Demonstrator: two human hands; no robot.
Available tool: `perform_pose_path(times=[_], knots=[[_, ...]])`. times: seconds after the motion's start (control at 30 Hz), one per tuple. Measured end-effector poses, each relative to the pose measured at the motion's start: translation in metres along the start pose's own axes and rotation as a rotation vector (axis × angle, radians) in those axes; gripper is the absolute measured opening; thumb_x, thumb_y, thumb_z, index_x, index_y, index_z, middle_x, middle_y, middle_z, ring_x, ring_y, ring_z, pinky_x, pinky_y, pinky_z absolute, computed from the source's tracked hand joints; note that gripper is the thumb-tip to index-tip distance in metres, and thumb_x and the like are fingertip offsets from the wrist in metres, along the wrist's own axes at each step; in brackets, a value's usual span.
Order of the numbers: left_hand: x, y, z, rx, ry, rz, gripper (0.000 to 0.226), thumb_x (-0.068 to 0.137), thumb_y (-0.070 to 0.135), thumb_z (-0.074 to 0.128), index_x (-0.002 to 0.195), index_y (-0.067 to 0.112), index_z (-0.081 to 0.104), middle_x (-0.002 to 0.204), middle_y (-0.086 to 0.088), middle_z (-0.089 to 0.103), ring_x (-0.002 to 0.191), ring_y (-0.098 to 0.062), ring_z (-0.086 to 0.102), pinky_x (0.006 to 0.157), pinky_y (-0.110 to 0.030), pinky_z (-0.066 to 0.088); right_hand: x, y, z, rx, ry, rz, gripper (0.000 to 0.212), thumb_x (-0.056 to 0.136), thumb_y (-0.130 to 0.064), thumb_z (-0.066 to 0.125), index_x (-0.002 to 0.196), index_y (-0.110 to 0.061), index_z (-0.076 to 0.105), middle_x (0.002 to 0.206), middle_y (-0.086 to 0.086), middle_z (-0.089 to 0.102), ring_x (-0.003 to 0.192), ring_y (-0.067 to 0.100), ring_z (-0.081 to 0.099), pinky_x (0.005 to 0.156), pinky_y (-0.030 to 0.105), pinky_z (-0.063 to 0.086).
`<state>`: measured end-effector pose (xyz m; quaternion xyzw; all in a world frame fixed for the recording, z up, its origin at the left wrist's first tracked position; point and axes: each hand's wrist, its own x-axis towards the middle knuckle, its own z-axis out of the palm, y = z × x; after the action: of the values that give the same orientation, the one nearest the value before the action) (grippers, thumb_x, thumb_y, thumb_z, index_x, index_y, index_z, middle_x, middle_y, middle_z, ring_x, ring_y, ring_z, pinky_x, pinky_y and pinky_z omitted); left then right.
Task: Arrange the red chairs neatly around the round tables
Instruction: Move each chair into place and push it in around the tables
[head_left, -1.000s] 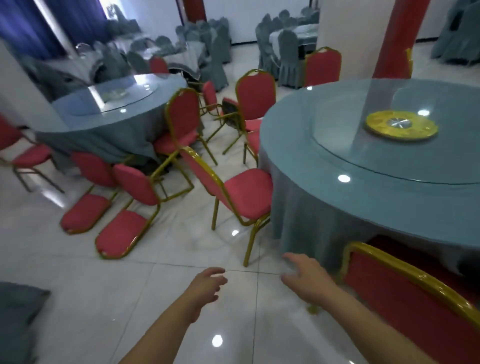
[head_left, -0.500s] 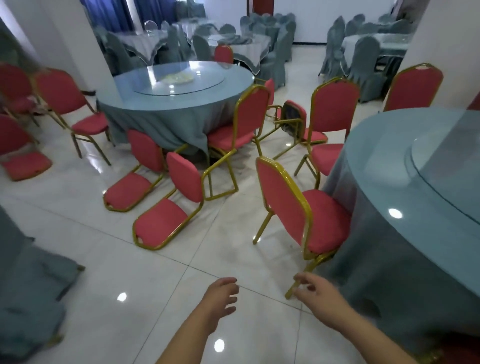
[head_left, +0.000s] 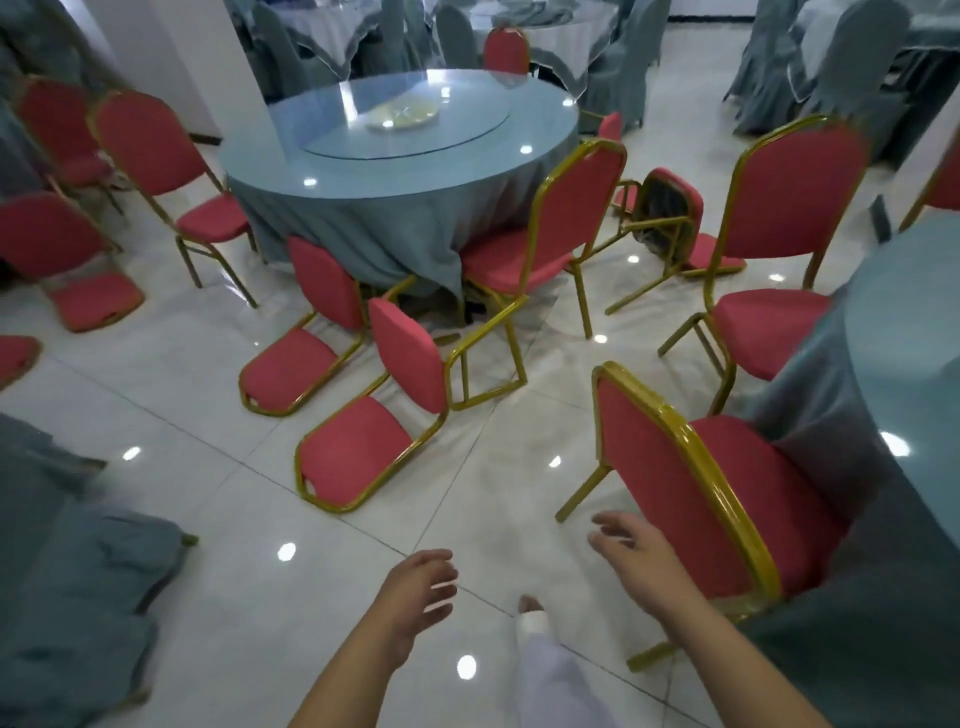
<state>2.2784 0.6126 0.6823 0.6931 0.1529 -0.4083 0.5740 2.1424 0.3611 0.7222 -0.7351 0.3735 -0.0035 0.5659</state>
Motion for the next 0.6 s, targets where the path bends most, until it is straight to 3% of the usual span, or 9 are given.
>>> perform_pose_path(times=[0.13,0.33,0.5,0.6], knots=[[0.035,0.060,-0.018,0.033,0.077,-0.075,0.020,0.093,0.019,0.063,0.112,0.016,0.069,0.111,-0.011,0.071,0.098,-0.026,0.070,0.073,-0.033,0.059,0.093,-0.042,0.018,0.025,-0.102,0.017,0.014,0.093,-0.027,0.066,0.108,-0.028,0.066,0.107,-0.008,0.062,0.096,0.002,0.058,0.068,0.016,0.042],[0.080,0.138,-0.039,-0.192,0.255,-0.003,0.019,0.092,0.012,0.062,0.110,0.012,0.069,0.108,-0.016,0.072,0.101,-0.031,0.070,0.075,-0.037,0.059,0.210,-0.104,0.049,-0.069,-0.299,-0.028,0.010,0.090,-0.030,0.069,0.100,-0.034,0.067,0.110,-0.006,0.063,0.097,0.006,0.061,0.072,0.023,0.045],[0.122,0.183,-0.047,-0.273,0.261,-0.025,0.020,0.094,0.015,0.061,0.112,0.011,0.069,0.109,-0.015,0.071,0.100,-0.031,0.070,0.073,-0.037,0.059,0.281,-0.147,0.064,-0.111,-0.322,-0.036,0.013,0.091,-0.034,0.067,0.104,-0.036,0.066,0.115,-0.008,0.061,0.100,0.000,0.058,0.070,0.016,0.043],[0.168,0.222,-0.048,-0.282,0.258,-0.012,0.019,0.094,0.016,0.063,0.112,0.012,0.068,0.109,-0.013,0.071,0.100,-0.029,0.069,0.073,-0.036,0.058,0.322,-0.169,0.076,-0.143,-0.336,-0.013,0.018,0.093,-0.034,0.066,0.110,-0.032,0.065,0.118,-0.004,0.059,0.102,0.006,0.058,0.071,0.021,0.044]])
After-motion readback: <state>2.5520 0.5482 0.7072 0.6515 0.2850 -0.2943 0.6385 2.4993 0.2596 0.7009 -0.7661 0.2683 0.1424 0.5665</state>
